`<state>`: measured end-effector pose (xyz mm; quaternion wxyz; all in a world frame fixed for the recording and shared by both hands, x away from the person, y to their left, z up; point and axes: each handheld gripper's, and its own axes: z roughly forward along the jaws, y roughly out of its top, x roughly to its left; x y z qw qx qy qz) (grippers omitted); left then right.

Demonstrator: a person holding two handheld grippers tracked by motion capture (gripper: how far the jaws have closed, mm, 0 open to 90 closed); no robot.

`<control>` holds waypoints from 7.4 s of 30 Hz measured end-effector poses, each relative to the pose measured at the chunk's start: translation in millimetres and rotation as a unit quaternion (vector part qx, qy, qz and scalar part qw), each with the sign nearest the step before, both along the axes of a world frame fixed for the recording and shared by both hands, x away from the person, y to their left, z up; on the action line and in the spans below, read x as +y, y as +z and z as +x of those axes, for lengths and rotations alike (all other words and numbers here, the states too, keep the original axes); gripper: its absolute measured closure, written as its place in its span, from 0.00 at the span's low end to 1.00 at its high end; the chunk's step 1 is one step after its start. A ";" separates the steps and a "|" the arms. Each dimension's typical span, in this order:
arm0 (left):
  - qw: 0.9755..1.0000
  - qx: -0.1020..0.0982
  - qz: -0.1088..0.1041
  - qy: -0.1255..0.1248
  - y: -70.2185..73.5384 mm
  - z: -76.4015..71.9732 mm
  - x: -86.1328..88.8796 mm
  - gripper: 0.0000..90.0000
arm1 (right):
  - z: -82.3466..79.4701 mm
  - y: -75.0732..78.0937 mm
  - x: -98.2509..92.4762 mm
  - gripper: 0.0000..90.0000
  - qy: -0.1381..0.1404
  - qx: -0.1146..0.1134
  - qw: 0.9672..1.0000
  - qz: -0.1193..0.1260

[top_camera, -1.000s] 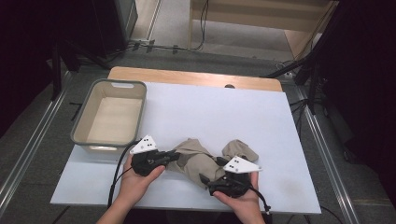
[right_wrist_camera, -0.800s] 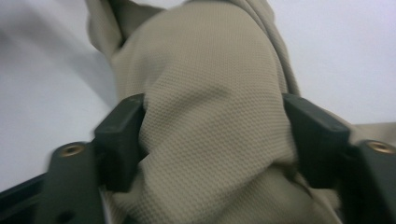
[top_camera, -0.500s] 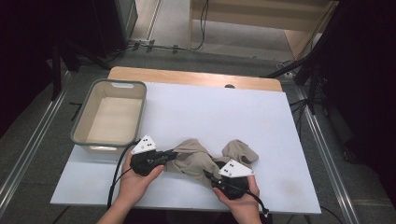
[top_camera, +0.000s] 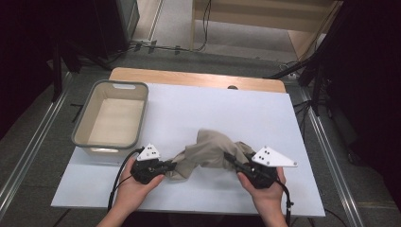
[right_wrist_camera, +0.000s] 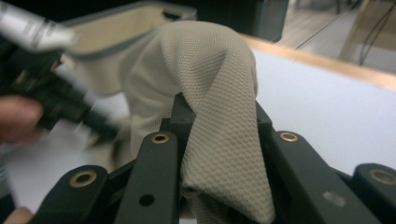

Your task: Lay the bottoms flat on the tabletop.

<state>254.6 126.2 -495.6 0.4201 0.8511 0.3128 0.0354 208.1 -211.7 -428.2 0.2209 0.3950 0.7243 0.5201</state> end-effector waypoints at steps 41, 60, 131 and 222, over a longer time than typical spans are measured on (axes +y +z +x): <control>0.997 0.038 0.004 -0.062 -5.2 -21.7 -1.2 0.96 | -14.5 -86.7 -10.6 0.87 0.053 0.156 0.980 -0.107; 0.999 0.008 -0.034 -0.027 8.4 11.1 -33.2 0.41 | -13.1 -63.2 -34.5 0.41 -0.014 0.107 0.993 -0.048; 0.999 0.037 -0.025 0.008 -8.4 76.6 -76.0 0.72 | 108.4 -79.1 -27.1 0.24 0.011 0.212 0.977 0.010; 0.996 -0.005 -0.083 -0.008 12.5 18.0 -15.5 0.14 | 95.1 -62.3 49.5 0.76 0.091 0.163 0.977 -0.100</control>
